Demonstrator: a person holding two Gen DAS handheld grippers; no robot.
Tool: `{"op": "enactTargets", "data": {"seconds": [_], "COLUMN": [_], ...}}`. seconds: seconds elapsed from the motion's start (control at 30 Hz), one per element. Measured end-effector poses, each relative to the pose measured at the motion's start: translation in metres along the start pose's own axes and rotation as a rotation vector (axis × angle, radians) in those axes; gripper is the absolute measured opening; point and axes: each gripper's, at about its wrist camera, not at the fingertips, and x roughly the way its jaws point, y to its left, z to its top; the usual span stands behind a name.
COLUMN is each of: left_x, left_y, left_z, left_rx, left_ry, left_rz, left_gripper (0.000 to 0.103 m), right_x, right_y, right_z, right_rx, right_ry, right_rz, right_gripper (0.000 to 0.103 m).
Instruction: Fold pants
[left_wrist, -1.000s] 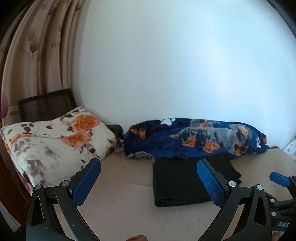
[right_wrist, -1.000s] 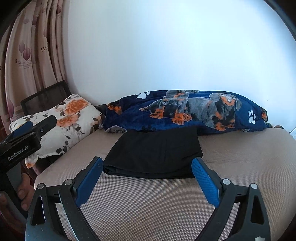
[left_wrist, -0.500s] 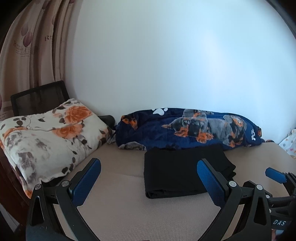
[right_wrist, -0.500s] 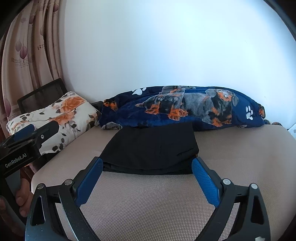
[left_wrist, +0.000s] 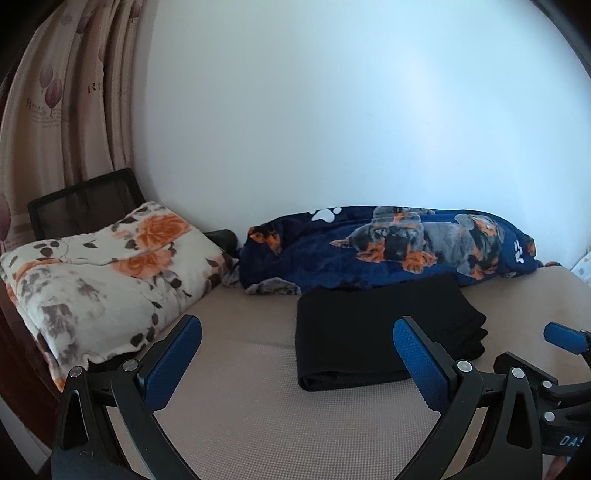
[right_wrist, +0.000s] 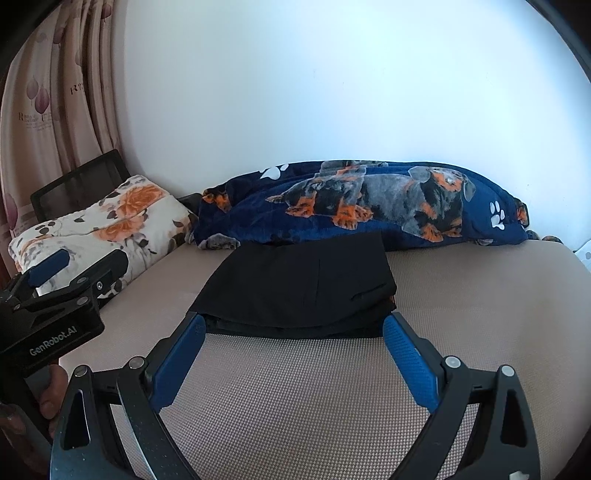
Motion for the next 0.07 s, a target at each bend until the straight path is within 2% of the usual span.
{"op": "enactTargets", "data": {"seconds": [0.07], "left_x": [0.0005], "left_y": [0.0006], "left_z": [-0.0007], "left_rx": [-0.010], "left_ry": [0.010], "left_rz": [-0.006], "left_gripper": [0.103], "right_x": [0.0007], "right_y": [0.0001], "right_z": [-0.0005], "right_rx": [0.000], "right_ry": [0.003], "right_rz": [0.001], "right_gripper": [0.096]}}
